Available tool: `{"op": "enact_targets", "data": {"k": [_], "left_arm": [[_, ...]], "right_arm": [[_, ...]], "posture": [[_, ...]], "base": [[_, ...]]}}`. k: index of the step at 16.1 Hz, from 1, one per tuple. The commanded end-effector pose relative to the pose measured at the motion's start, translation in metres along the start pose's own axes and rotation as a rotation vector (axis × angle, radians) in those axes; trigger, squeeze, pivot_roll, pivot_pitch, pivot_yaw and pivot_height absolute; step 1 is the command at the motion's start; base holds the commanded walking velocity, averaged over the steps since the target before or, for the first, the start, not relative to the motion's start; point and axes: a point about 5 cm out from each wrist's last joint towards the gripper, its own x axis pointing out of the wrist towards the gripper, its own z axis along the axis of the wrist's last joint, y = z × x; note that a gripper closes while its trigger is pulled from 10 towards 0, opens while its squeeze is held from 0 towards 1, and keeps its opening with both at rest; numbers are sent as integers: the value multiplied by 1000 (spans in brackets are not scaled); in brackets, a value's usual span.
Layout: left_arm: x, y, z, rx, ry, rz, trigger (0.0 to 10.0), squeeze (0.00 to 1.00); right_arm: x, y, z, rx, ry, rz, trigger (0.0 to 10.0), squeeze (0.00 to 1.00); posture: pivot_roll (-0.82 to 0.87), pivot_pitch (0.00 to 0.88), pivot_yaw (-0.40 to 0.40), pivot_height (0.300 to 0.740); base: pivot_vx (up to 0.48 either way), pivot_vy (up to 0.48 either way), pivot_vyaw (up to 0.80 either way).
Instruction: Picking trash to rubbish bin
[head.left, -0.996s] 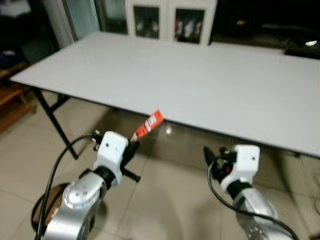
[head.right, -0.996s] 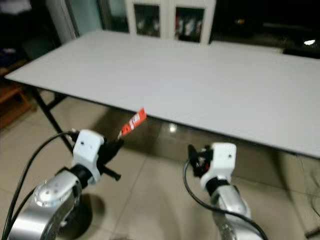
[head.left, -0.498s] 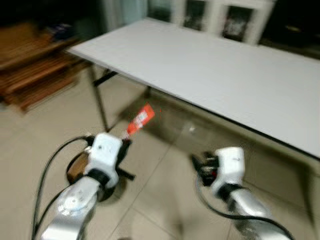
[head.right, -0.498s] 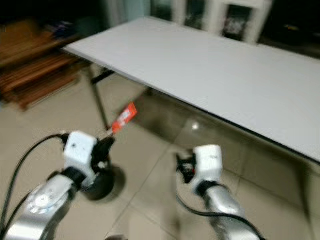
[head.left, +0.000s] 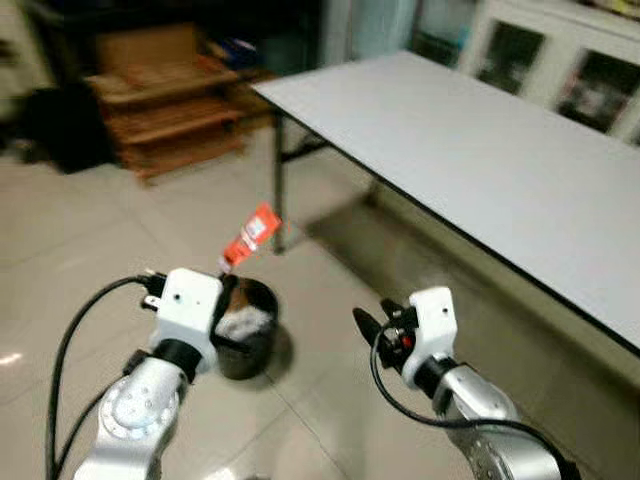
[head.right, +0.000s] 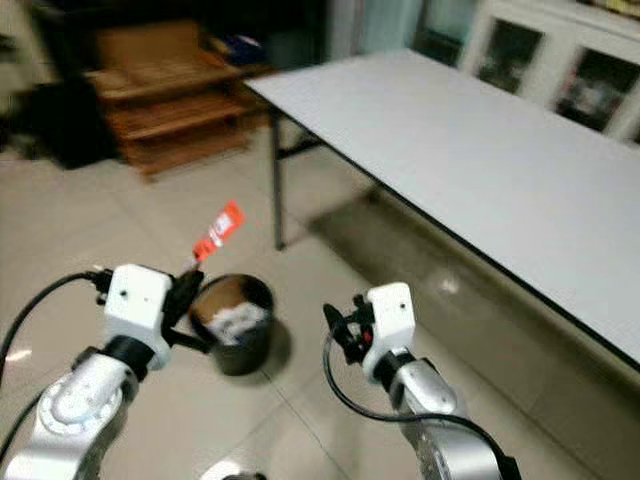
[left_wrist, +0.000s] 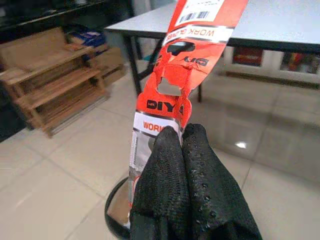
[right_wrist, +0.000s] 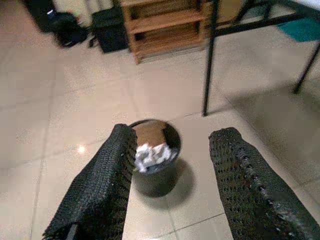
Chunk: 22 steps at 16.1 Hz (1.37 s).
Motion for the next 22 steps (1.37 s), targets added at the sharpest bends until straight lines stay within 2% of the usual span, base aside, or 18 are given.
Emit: {"op": "enact_targets", "data": {"k": [1,5,13,19,22], "left_arm": [[-2,-2,-5,1,20,-5,10000,0],[-5,-3,-7,10,31,-20,10000,0],[-3,-2,-17,10,61,-42,10000,0],[0,-3,-16,10,52,-52,10000,0],[0,-4,-17,10,54,-53,10000,0]], "right_arm": [[0,-7,-4,0,12,-20,10000,0],[2,-11,-5,-15,14,-39,10000,0],[1,-21,-3,13,-24,-143,10000,0],[1,-22,-5,15,-21,-147,10000,0],[2,-19,-5,-37,-11,-117,10000,0]], "posture": [[50,34,-73,740],[61,42,-72,740],[51,43,-63,740],[49,41,-65,740],[53,39,-68,740]], "base": [[0,0,800],[61,0,800],[267,0,0],[336,0,0],[351,0,0]]}}
